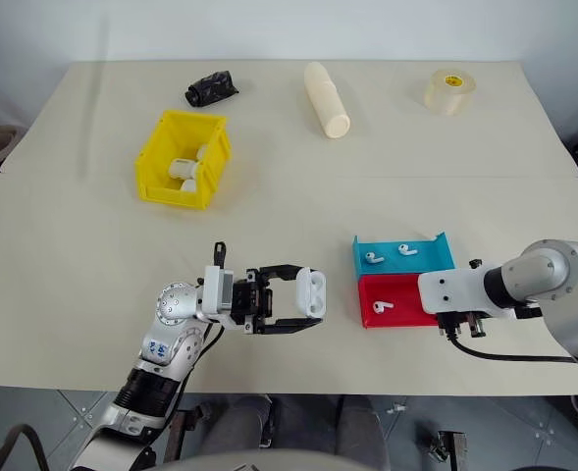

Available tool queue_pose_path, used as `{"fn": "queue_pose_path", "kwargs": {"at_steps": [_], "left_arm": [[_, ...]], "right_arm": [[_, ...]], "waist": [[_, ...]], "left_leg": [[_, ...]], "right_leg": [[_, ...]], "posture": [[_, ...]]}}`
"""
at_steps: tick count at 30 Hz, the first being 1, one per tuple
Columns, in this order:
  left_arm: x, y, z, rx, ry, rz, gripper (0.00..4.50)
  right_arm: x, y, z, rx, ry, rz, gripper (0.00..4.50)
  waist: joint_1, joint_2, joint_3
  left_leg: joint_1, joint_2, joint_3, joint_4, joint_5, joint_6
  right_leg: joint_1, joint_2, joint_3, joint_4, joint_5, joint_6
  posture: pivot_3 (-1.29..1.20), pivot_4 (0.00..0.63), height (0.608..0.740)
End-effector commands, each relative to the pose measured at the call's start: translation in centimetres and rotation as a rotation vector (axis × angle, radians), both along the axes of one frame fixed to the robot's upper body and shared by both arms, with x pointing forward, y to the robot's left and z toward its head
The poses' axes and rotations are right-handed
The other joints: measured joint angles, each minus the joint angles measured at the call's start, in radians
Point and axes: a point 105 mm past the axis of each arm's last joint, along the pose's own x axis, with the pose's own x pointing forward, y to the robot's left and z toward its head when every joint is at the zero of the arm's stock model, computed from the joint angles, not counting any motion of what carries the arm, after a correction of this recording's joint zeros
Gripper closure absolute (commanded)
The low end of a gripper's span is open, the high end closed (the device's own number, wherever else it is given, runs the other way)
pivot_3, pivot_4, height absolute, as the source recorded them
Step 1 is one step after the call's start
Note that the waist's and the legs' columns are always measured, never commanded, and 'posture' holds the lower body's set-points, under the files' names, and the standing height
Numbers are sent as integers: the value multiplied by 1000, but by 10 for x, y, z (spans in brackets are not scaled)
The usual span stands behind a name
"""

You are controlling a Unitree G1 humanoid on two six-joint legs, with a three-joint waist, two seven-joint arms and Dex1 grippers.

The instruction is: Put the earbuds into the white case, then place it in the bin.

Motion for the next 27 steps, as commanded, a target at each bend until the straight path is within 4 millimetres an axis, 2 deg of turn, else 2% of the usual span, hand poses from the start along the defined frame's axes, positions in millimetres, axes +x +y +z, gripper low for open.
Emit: {"fn": "queue_pose_path", "kwargs": {"at_steps": [1, 7, 10, 11, 16, 20, 27], "left_arm": [[-4, -1, 12, -24, -48, -14, 1720], [-4, -1, 12, -25, -48, -15, 1720], [-4, -1, 12, -25, -47, -14, 1720], [-4, -1, 12, -25, -47, -14, 1720], [-4, 0, 12, -23, -47, -15, 1720], [-4, 1, 12, -23, -45, -22, 1720], [0, 6, 13, -28, -35, -31, 1720]], "right_arm": [[-4, -3, -10, -24, 30, 0, 3065], [-3, -4, -12, -28, 27, 4, 3065], [-4, -3, -13, -26, 30, 14, 3628], [-4, -2, -13, -25, 31, 14, 3947], [-4, 0, -13, -14, 27, 10, 3959], [-1, 8, -1, 36, -7, 16, 3959], [-8, 29, 29, 271, -53, 103, 3959]], "waist": [[0, 0, 0], [0, 0, 0], [0, -1, -1], [0, -1, -1], [0, -2, -1], [-1, -2, -1], [1, -2, -1]], "left_leg": [[0, 0, 0, 0, 0, 0], [0, 0, 0, 1, 0, 0], [0, 0, 0, 1, 0, 0], [0, 0, 0, 1, 0, 0], [1, 0, 0, 1, 0, 0], [1, 0, 0, 1, 0, 0], [0, 0, 0, 0, 0, 0]], "right_leg": [[0, 0, 0, 0, 0, 0], [0, 0, 0, 0, 0, 0], [1, 0, 0, 0, 0, 0], [1, 0, 0, 1, 0, 0], [1, 0, 0, 1, 0, 0], [1, 0, 0, 1, 0, 0], [0, 0, 0, 1, 0, 0]], "posture": [[0, 150, 740], [0, 150, 740], [0, 150, 740], [0, 150, 740], [0, 150, 740], [0, 150, 740], [0, 150, 740]]}}
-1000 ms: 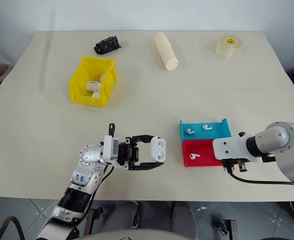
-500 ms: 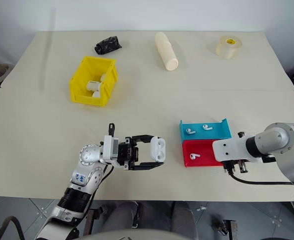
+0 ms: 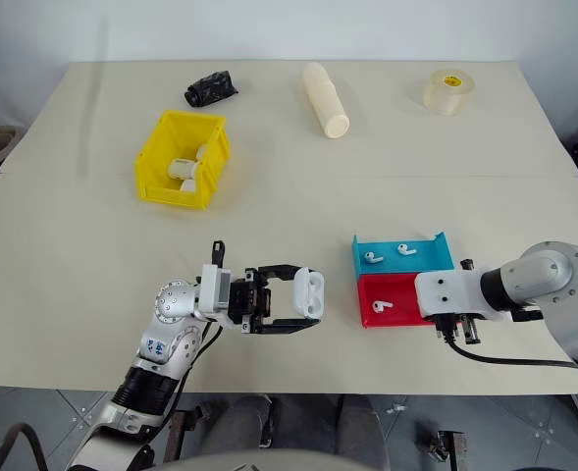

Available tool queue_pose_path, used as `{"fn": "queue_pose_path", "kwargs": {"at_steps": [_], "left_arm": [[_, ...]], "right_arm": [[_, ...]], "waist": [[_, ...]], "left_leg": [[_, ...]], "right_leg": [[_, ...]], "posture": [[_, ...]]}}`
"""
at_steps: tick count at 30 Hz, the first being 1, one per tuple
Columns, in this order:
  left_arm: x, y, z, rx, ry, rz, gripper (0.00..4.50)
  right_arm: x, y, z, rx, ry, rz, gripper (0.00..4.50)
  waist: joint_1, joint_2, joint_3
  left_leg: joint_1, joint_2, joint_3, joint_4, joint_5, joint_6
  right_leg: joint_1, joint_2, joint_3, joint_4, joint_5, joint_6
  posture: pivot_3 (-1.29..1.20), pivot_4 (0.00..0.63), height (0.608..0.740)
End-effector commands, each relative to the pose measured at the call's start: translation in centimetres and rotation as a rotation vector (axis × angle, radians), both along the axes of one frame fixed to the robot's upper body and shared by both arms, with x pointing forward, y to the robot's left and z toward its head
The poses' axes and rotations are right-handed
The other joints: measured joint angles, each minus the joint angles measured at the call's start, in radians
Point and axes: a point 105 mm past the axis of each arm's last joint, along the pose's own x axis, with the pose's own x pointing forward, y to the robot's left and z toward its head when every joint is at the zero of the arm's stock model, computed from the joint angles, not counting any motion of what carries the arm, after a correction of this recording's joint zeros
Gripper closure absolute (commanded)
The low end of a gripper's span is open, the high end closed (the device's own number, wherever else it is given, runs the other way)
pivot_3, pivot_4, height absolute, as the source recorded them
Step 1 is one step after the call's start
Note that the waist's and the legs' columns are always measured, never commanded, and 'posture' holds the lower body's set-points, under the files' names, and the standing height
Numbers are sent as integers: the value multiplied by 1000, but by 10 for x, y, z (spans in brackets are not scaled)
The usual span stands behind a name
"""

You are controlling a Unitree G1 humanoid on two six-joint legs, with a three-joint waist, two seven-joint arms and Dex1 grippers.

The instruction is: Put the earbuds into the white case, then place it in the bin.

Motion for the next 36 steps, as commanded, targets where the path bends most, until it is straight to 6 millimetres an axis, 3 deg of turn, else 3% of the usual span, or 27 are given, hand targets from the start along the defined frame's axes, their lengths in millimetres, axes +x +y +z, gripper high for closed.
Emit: {"fn": "queue_pose_path", "kwargs": {"at_steps": [1, 6, 14, 21, 28, 36], "left_arm": [[1, 3, 12, -29, -35, -13, 1720], [7, 7, 13, -29, -23, -5, 1720], [14, 10, 15, -33, 33, -19, 1720], [15, 11, 23, -53, 61, -48, 1720], [13, 10, 35, -81, 77, -87, 1720], [4, 9, 42, -82, 107, -159, 1720]], "right_arm": [[-4, 19, 25, 180, -82, 90, 3959], [-11, 45, 45, 486, -158, 142, 3959], [-25, 90, 86, 1144, -272, 120, 3959], [-34, 119, 91, 1461, -183, 42, 3959], [-40, 133, 88, 1532, -153, 86, 3959], [-34, 134, 80, 1505, -172, 103, 3959]], "waist": [[0, 0, 0], [1, -1, 1], [0, -1, 1], [-1, -1, 0], [-2, -1, 0], [-4, -1, 0]], "left_leg": [[0, 0, 0, 0, 0, 0], [0, 0, 0, 0, 0, 0], [0, 0, -2, 0, 0, 0], [0, 0, -4, 0, 0, -1], [0, -1, -4, 0, 1, -1], [0, -1, -4, 0, 1, -1]], "right_leg": [[0, 0, 0, 0, 0, 0], [1, 0, -1, 0, 0, 0], [1, 1, -1, 0, 0, 0], [0, 1, -1, 1, 0, 0], [0, 1, -1, 2, 0, 0], [0, 1, -1, 3, 0, 0]], "posture": [[0, 150, 740], [0, 150, 740], [0, 150, 740], [0, 150, 740], [0, 150, 740], [0, 150, 740]]}}
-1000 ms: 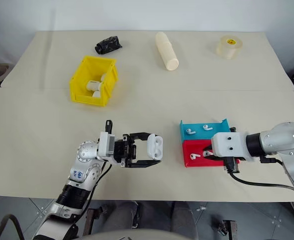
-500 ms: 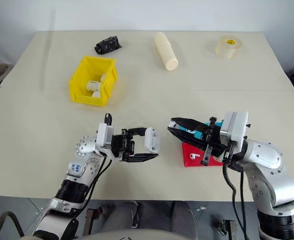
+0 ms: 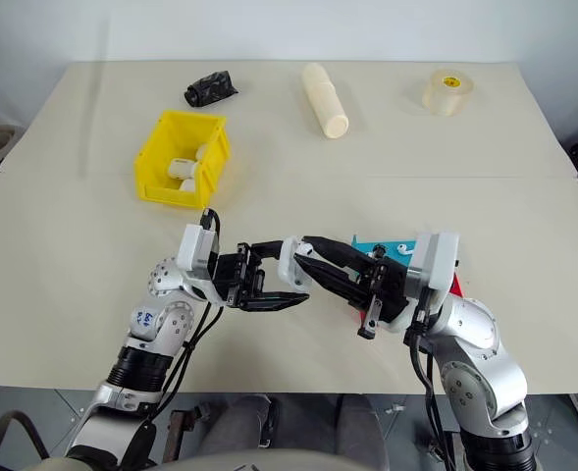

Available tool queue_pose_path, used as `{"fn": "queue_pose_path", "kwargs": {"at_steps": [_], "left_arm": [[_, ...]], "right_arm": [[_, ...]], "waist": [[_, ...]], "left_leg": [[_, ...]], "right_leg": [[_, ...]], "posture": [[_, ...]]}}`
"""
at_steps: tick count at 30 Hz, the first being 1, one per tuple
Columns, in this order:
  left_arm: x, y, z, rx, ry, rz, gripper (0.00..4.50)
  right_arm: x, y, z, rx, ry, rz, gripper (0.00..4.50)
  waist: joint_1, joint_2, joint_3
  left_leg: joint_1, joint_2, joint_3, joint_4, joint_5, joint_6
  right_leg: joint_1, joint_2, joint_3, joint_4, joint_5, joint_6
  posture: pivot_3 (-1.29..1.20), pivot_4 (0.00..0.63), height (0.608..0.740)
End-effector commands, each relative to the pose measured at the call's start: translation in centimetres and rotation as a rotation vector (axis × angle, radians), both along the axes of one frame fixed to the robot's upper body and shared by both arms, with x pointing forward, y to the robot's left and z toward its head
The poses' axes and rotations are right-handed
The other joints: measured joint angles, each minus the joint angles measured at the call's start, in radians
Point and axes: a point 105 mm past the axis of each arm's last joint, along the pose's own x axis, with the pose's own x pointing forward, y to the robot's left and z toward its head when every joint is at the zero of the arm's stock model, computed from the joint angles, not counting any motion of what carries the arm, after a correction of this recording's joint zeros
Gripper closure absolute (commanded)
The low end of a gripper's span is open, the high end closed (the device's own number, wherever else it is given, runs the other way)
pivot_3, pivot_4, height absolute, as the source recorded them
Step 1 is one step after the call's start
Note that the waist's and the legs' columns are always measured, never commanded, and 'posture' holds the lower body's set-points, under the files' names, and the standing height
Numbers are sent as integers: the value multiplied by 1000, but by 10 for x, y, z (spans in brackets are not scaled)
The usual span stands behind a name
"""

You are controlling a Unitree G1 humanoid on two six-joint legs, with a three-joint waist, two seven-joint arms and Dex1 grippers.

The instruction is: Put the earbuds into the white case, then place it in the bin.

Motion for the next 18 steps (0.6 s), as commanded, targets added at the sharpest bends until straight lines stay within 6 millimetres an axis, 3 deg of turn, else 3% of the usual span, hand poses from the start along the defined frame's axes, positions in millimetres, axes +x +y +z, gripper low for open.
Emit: {"fn": "queue_pose_path", "kwargs": {"at_steps": [1, 18], "left_arm": [[-9, 1, 13, -28, -31, -46, 1720], [-15, -3, 19, -29, -30, -83, 1720]], "right_arm": [[1, -1, 3, -1, -56, -10, 3959], [11, -1, -12, -50, -106, -54, 3959]], "waist": [[-1, 0, 0], [-2, 0, 0]], "left_leg": [[0, 0, 0, 0, 0, 0], [0, 0, 0, 0, 0, 0]], "right_leg": [[0, 0, 0, 0, 0, 0], [0, 0, 0, 0, 0, 0]], "posture": [[0, 150, 740], [0, 150, 740]]}}
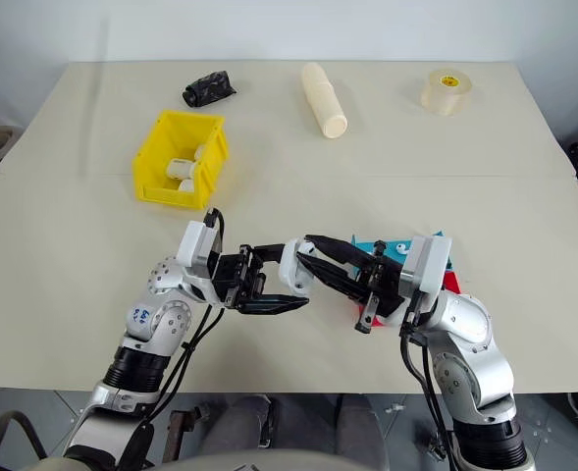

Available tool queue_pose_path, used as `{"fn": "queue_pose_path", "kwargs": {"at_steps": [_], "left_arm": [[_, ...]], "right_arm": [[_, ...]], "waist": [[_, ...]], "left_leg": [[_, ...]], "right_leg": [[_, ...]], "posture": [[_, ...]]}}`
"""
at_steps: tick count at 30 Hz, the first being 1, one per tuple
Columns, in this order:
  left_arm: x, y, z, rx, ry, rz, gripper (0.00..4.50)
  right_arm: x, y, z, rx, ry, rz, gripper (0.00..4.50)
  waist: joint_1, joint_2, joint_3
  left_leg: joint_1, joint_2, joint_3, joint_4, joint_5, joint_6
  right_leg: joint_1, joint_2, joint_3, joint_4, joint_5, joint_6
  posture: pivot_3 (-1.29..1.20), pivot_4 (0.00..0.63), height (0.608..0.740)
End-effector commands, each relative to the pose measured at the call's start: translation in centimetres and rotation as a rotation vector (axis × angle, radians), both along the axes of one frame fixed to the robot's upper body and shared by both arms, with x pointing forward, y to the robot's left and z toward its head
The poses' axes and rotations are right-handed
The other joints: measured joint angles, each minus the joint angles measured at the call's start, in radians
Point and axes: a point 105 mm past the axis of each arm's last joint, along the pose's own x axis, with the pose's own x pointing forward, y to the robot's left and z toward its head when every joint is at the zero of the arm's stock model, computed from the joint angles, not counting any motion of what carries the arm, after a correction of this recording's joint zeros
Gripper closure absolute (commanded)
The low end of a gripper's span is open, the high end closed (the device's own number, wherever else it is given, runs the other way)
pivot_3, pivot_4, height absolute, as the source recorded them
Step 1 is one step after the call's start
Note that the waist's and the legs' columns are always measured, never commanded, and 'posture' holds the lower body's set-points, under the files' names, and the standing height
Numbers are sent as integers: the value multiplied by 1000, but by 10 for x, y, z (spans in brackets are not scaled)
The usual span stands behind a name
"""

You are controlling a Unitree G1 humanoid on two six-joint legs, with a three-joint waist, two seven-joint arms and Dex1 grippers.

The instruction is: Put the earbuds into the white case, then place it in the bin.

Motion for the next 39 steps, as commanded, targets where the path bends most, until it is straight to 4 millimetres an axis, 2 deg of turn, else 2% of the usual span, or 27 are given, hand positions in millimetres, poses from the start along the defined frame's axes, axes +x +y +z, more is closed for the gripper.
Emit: {"fn": "queue_pose_path", "kwargs": {"at_steps": [1, 12, 21, 23, 27, 33, 34, 37, 39], "left_arm": [[-10, -1, 18, -53, -70, -42, 1720], [-10, -7, 28, -76, -90, -64, 1720], [-10, -11, 33, -90, -107, -75, 1720], [-11, -11, 34, -92, -110, -77, 1720], [-11, -12, 35, -94, -114, -79, 1720], [-10, -11, 33, -93, -113, -73, 1720], [-10, -11, 32, -88, -111, -68, 1720], [-7, -7, 27, -72, -101, -40, 1720], [-2, 1, 16, -35, -87, 7, 1720]], "right_arm": [[2, 2, -7, -32, -18, -14, 3959], [0, 6, -20, -81, 33, 40, 3959], [-4, 7, -15, -49, 102, 118, 3959], [-4, 6, -14, -47, 100, 119, 3215], [-4, 5, -12, -50, 109, 124, 2078], [-2, 2, -7, -51, 80, 102, 147], [-1, -1, -4, -51, 68, 87, 14], [-3, -9, 0, -61, 59, 71, 14], [-6, -23, 1, -100, 59, 36, 14]], "waist": [[0, 0, 0], [0, 0, 0], [1, 0, 0], [1, 0, 0], [1, 0, 0], [1, 0, 0], [1, 0, 0], [2, 0, 0], [3, 0, 0]], "left_leg": [[0, 0, 0, 0, 0, 0], [0, 0, 0, 0, 0, 0], [0, 0, 0, 0, 0, 0], [0, 0, 0, 0, 0, 0], [0, 0, 0, 0, 0, 0], [0, 0, 0, 0, 0, 0], [0, 0, 0, 0, 0, 0], [0, 0, 0, 0, 0, 0], [0, 0, 0, 0, 0, 0]], "right_leg": [[0, 0, 0, 0, 0, 0], [0, 0, 0, 0, 0, 0], [0, 0, 0, -1, 0, 0], [0, 0, 0, -1, 0, 0], [0, 0, 0, -1, 0, 0], [0, 0, 0, -1, 0, 0], [0, 0, 0, -1, 0, 0], [0, 0, 0, -1, 0, 0], [0, 0, 0, -2, 0, 0]], "posture": [[0, 150, 740], [0, 150, 740], [0, 150, 740], [0, 150, 740], [0, 150, 740], [0, 150, 740], [0, 150, 740], [0, 150, 740], [0, 150, 740]]}}
